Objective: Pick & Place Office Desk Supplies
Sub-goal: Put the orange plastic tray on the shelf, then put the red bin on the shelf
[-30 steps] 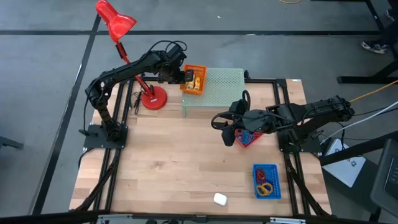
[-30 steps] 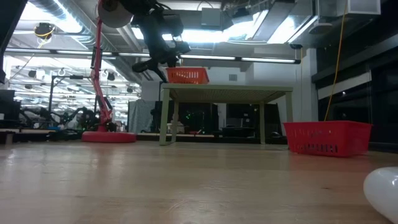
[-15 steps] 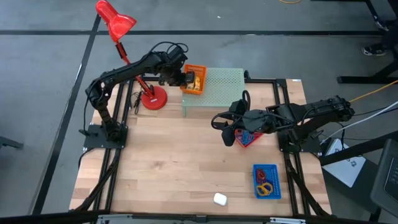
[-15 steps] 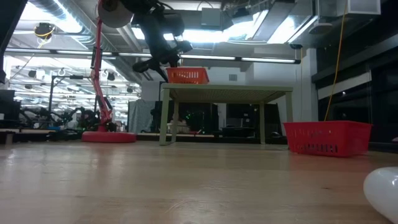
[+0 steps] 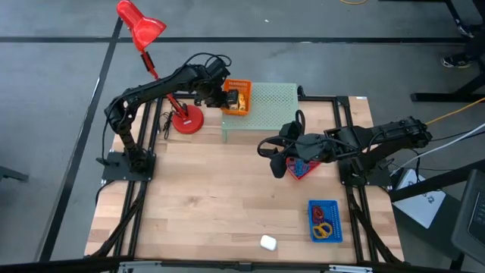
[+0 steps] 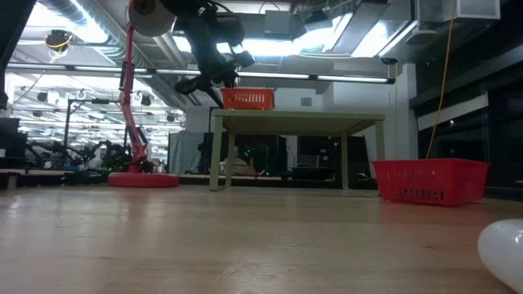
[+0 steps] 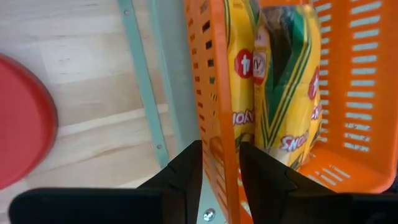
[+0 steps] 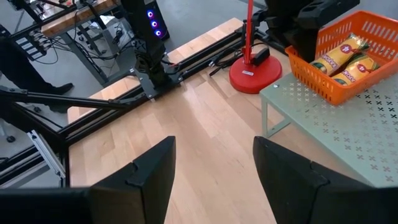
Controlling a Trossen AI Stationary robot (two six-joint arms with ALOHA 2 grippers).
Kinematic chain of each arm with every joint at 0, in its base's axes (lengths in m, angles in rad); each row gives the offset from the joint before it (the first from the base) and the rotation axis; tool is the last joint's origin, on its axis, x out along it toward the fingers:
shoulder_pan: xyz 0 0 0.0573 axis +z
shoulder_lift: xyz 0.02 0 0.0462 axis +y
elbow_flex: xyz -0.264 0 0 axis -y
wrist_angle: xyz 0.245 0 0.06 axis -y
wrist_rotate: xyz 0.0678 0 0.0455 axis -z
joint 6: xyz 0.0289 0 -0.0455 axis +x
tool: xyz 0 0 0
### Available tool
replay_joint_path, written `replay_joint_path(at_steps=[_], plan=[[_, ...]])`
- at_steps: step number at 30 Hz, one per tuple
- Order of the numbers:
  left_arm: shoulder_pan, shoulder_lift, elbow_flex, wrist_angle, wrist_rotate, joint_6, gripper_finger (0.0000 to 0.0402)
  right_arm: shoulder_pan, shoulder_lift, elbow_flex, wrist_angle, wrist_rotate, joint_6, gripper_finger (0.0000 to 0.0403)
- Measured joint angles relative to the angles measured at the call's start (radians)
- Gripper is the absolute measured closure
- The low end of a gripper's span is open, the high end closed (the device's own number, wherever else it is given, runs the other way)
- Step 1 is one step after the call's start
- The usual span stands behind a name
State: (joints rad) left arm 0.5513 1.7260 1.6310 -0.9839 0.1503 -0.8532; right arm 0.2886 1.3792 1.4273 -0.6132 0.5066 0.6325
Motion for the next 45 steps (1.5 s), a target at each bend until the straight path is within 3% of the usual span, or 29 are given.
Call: replay_joint_path(at_steps=[14,27,32,45], plan=[[0.001,0.0,0.0,-0.021,-0.028,0.026,0.0292,0.0,0.0,0.0,0.0,-0.002,0.004,0.0186],[0.0,0.0,0.004,-0.019,-0.044,0.047,0.0207,0.0,0.0,0.0,-0.001,-0.002,-0.005,0.0186],[0.002,0.0,0.08,-0.038,-0.075,0.069,0.0187,0.0,0.0,0.0,-0.003,-0.002,-0.006,0.0186],[-0.027,0.0,0.379,-0.166,-0.169,0.151,0.0185,-0.009,0.0,0.0,0.0,-0.002,-0.008,0.0186]])
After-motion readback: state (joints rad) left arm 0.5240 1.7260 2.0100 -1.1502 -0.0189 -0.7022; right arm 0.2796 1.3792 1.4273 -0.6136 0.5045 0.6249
